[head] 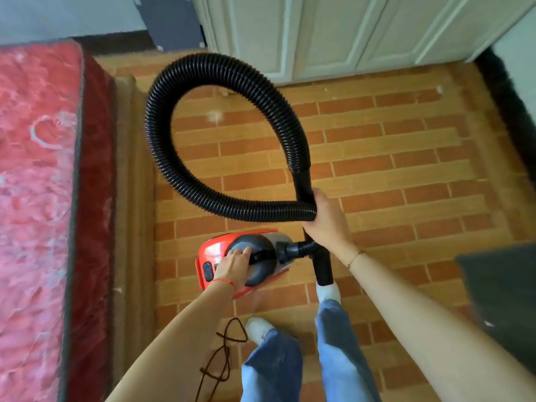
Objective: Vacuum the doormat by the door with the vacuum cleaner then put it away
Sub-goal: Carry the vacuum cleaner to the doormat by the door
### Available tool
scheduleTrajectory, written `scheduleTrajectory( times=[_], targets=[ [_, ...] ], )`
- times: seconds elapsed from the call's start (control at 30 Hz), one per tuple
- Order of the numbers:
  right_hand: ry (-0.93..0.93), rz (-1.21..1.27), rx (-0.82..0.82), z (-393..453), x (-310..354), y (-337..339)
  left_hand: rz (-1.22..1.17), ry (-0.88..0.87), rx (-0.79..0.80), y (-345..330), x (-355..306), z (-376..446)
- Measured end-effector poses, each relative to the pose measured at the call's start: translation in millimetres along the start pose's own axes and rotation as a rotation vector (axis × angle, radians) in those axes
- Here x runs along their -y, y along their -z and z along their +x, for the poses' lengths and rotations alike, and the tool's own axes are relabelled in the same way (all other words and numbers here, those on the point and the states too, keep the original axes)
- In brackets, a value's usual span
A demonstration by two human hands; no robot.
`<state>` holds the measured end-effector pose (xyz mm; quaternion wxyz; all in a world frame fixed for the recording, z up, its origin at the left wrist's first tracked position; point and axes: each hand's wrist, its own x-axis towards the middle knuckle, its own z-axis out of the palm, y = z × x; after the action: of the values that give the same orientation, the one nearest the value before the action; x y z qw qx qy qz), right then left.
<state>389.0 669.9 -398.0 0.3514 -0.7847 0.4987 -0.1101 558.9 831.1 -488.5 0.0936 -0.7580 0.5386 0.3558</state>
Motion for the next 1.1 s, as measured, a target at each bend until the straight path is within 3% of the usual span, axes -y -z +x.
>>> scheduleTrajectory(
  times=[0.37, 1.1],
  targets=[
    [-0.2, 0.091, -0.287, -55.2, -129.3, 125.5, 0.199, -0.229, 0.058, 15.5, -169.0, 52.5],
    [-0.405, 0.146, -0.523, -60.2, -389.9, 382.5, 0.372, -0.456, 0.127, 14.4, -529.1, 182.6]
  ],
)
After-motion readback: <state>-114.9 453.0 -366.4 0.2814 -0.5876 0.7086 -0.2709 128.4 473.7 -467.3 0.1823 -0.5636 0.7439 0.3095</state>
